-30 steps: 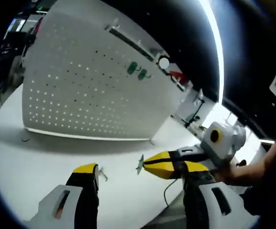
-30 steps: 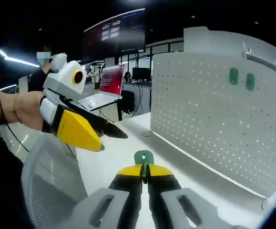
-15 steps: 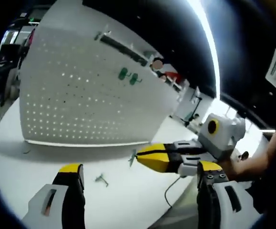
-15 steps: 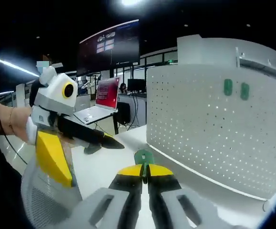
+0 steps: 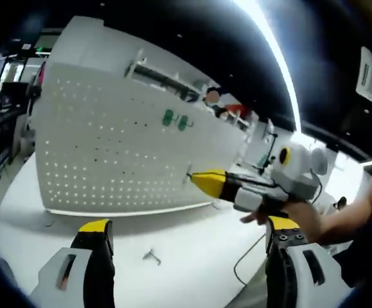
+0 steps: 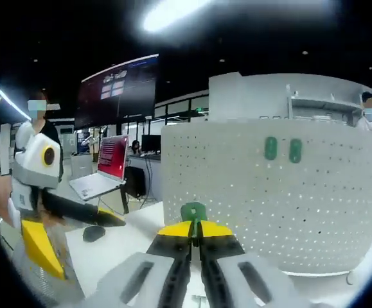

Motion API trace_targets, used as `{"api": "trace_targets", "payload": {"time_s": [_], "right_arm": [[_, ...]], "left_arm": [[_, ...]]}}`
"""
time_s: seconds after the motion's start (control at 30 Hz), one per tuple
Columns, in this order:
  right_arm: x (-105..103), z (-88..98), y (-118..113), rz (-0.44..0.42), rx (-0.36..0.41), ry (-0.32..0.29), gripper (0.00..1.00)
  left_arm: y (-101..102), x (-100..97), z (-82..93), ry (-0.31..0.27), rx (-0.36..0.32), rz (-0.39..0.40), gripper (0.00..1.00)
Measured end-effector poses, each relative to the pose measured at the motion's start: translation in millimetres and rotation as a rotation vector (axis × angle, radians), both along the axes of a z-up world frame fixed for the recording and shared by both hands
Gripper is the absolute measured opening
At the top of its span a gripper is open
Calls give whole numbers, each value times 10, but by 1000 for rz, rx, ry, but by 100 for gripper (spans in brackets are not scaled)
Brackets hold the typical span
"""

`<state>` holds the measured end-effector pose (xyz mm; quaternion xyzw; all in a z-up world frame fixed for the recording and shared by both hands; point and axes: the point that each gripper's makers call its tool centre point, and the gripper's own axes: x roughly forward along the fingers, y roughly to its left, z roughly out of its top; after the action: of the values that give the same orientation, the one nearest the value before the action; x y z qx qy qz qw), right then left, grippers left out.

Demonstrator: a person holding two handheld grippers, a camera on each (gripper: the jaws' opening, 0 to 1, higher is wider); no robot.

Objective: Insert the hook assembly into the mounting plate slot until the hook locks in place.

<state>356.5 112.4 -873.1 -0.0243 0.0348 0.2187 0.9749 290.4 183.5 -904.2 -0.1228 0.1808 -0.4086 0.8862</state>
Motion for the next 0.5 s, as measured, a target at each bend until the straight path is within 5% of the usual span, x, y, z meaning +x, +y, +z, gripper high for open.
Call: {"api": "trace_targets", "payload": {"time_s": [0.1,0.5], "right_arm": [[165,6,-168,-50,-86,-39,0],[621,249,-791,-228,25,-79,0]], "left_arm": [[18,-12,-124,28,30,-9,97],[93,9,-165,26,70,6,95]]}}
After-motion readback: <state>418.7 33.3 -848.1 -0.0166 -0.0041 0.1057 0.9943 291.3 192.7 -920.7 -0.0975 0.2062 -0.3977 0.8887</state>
